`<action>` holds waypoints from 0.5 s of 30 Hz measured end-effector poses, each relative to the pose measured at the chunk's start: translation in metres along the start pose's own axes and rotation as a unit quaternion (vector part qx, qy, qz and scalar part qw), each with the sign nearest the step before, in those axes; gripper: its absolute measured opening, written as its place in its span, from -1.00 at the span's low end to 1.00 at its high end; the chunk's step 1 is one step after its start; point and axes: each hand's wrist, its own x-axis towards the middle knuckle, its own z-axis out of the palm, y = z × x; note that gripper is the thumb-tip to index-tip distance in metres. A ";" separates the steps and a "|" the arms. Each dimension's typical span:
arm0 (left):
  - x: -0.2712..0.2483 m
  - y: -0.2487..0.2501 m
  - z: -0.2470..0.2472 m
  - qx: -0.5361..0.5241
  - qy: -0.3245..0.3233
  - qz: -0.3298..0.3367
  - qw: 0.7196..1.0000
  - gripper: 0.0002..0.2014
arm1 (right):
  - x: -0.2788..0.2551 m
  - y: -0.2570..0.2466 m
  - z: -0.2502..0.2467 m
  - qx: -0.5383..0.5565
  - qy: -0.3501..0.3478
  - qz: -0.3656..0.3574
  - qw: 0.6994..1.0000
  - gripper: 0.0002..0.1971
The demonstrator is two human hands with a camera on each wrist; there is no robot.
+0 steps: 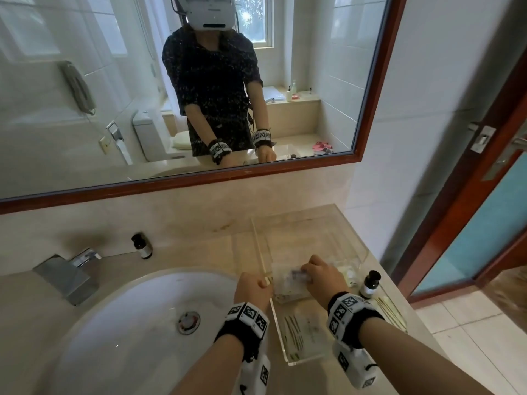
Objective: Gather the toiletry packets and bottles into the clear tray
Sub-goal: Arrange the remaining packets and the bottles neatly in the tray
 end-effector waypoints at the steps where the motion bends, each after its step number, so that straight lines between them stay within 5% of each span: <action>1: 0.001 0.000 0.001 0.000 -0.001 -0.002 1.000 -0.64 | 0.003 0.002 0.000 0.000 -0.002 -0.005 1.000 -0.72; 9: 0.001 0.007 0.012 -0.010 0.002 -0.029 1.000 -0.82 | 0.003 0.017 -0.003 -0.009 -0.007 -0.062 0.998 -0.77; 15: 0.000 0.009 0.016 -0.011 -0.013 -0.044 0.999 -0.61 | 0.008 0.020 -0.008 -0.045 -0.050 -0.088 0.994 -0.89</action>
